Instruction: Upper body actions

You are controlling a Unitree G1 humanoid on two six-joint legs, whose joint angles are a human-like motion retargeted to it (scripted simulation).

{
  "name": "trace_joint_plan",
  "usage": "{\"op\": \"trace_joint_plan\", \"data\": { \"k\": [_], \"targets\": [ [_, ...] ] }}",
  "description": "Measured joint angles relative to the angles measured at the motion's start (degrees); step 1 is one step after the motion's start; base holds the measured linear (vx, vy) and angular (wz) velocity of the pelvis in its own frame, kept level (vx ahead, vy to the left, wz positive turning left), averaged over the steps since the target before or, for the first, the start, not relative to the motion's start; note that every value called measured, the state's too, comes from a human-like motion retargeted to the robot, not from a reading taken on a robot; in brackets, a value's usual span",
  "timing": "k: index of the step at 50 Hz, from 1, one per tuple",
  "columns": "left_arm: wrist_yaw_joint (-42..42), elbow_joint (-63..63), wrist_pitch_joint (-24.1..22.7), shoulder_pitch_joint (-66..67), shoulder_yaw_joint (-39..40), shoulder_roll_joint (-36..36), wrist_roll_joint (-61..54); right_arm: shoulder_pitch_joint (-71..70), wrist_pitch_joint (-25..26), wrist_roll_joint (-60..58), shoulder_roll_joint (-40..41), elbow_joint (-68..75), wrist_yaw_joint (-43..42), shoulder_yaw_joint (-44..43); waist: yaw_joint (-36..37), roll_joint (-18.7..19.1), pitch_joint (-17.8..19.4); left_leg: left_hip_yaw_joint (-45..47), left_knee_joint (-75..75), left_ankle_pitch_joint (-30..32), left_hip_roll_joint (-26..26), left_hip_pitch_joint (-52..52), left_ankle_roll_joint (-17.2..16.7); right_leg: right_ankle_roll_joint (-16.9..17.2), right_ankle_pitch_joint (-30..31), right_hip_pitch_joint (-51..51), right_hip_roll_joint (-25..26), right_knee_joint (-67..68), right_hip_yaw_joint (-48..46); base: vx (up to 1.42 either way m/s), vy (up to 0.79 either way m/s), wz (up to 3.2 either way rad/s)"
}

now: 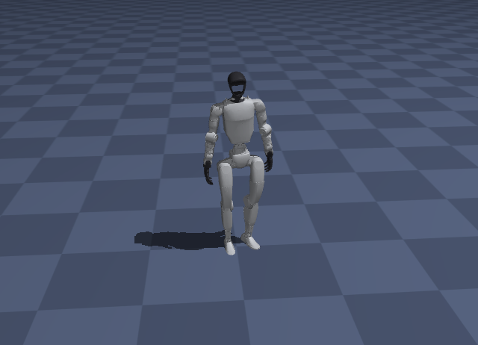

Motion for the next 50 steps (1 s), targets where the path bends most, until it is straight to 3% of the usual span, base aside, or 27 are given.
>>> {"op": "trace_joint_plan", "data": {
  "k": [3, 6, 10, 15, 17, 21, 25, 28, 30, 33, 37, 40, 43, 47, 50],
  "targets": [
    [6.26, -1.01, 2.49, -0.57, 8.15, 12.44, -3.81, -2.48, 1.69, 2.83, -7.45, 0.62, -1.44, -6.55, 1.26, -0.60, -1.81, -0.33, -0.10, 0.04, -0.10, -0.55, -0.12, 0.06, -0.16, -0.43, -0.31, -0.06, -0.47, 0.01, 0.00, 0.07],
    [5.12, -3.58, 4.58, -2.18, 15.50, 26.49, -7.06, -4.94, 7.02, 8.53, -17.11, -2.25, -1.04, -15.30, 2.63, -1.25, -3.65, -1.09, -0.06, 0.08, -0.16, -1.30, -0.16, -0.01, -0.47, -0.76, -0.40, -0.12, -1.01, 0.09, -0.01, 0.25],
    [3.72, -7.56, 2.66, -7.19, 18.68, 46.54, -10.68, -12.56, 10.16, 19.91, -33.60, -10.28, -5.57, -23.83, 3.53, -0.57, -6.81, -1.83, 0.26, -0.04, 0.29, -3.05, -0.26, 0.03, -1.04, -1.94, -0.18, 0.02, -1.60, 0.09, 0.06, 0.17],
    [9.38, -16.27, 0.54, -20.31, 12.60, 62.97, -12.68, -30.37, 8.12, 25.37, -51.78, -20.99, -18.24, -11.96, 4.21, 1.27, -9.48, -1.48, 0.46, -0.25, 0.53, -4.78, -0.35, 0.03, -1.30, -3.48, 0.02, -0.01, -1.34, -0.03, 0.14, -0.03],
    [15.62, -21.70, -3.27, -32.32, 3.32, 66.18, -16.19, -41.07, 8.53, 23.24, -55.49, -30.95, -23.37, 1.20, 4.27, 1.71, -11.69, -1.59, 0.46, -0.33, 0.23, -5.81, -0.37, 0.08, -1.38, -4.62, -0.33, 0.06, -1.40, 0.00, 0.11, 0.04],
    [26.13, -34.96, -12.28, -57.04, -16.49, 61.64, -12.72, -56.62, 7.87, 15.38, -56.93, -49.35, -30.59, 23.78, 4.79, 2.10, -15.95, -1.31, 0.42, -0.50, 0.11, -7.14, -0.43, 0.14, -1.49, -6.17, -0.52, 0.18, -1.24, 0.04, 0.07, -0.06],
    [32.67, -48.64, -20.70, -72.68, -32.89, 53.51, 4.59, -69.48, 3.56, 3.11, -53.53, -66.72, -40.01, 44.80, 4.96, 1.95, -18.55, -1.05, 0.39, -0.70, 0.12, -6.88, -0.43, 0.15, -1.62, -5.89, -0.56, 0.07, -1.60, 0.09, 0.02, -0.06],
    [37.01, -56.85, -20.20, -80.26, -44.29, 46.60, 26.72, -78.95, 1.11, -8.21, -51.96, -75.27, -46.74, 59.35, 4.88, 1.38, -19.23, -1.19, 0.39, -0.85, -0.03, -5.96, -0.32, 0.01, -1.84, -4.98, -0.49, 0.14, -1.64, 0.02, -0.05, 0.01],
    [41.25, -59.90, -17.91, -84.07, -49.06, 43.41, 39.16, -86.72, 2.38, -16.70, -51.28, -78.22, -51.98, 67.97, 4.70, 1.22, -18.60, -1.17, 0.37, -0.97, -0.13, -5.05, -0.21, -0.14, -1.87, -4.17, -0.32, 0.15, -1.28, 0.02, -0.05, -0.09],
    [43.40, -59.00, -17.48, -87.10, -51.48, 40.38, 44.30, -91.52, 4.02, -19.63, -49.56, -76.12, -58.83, 72.97, 5.13, 1.27, -18.45, -0.98, 0.42, -1.12, -0.06, -4.85, -0.21, -0.09, -1.79, -4.16, -0.23, 0.18, -0.66, 0.00, 0.00, 0.00],
    [38.97, -53.13, -16.91, -87.09, -46.04, 41.54, 33.66, -88.64, 1.72, -11.43, -51.50, -66.30, -54.59, 68.77, 6.27, 1.52, -19.95, -0.90, 0.33, -1.09, -0.11, -6.42, -0.37, 0.11, -1.69, -6.03, -0.54, 0.29, -0.36, 0.00, 0.00, 0.00],
    [36.13, -48.20, -13.43, -84.28, -38.47, 46.72, 23.35, -83.88, 1.22, -5.40, -54.98, -57.20, -52.28, 60.97, 6.99, 1.89, -20.87, -0.87, 0.31, -1.09, -0.23, -7.81, -0.49, 0.21, -1.59, -7.67, -0.81, 0.40, -0.14, -0.03, 0.07, -0.03],
    [36.22, -41.63, -12.90, -78.20, -28.94, 53.54, 9.18, -78.65, 0.48, -0.73, -58.40, -46.58, -48.96, 50.69, 7.54, 2.29, -20.66, -0.63, 0.36, -1.15, -0.37, -8.71, -0.53, 0.25, -1.49, -8.81, -1.00, 0.51, 0.19, -0.06, 0.06, -0.07],
    [31.72, -30.96, -17.31, -62.82, -9.98, 62.73, -10.19, -69.87, 1.57, 9.06, -61.47, -32.50, -42.57, 32.03, 7.65, 2.80, -18.99, -0.29, 0.37, -1.18, -0.45, -9.34, -0.61, 0.23, -1.40, -9.69, -1.13, 0.60, 0.46, -0.11, 0.04, -0.05],
    [24.62, -21.65, -13.66, -47.84, 9.05, 65.74, -26.78, -60.02, 5.37, 21.18, -61.64, -27.85, -33.16, 15.44, 7.61, 3.16, -17.72, -0.22, 0.37, -1.18, -0.49, -9.78, -0.69, 0.18, -1.30, -10.27, -1.20, 0.63, 0.71, -0.15, 0.03, -0.05]
  ]
}}
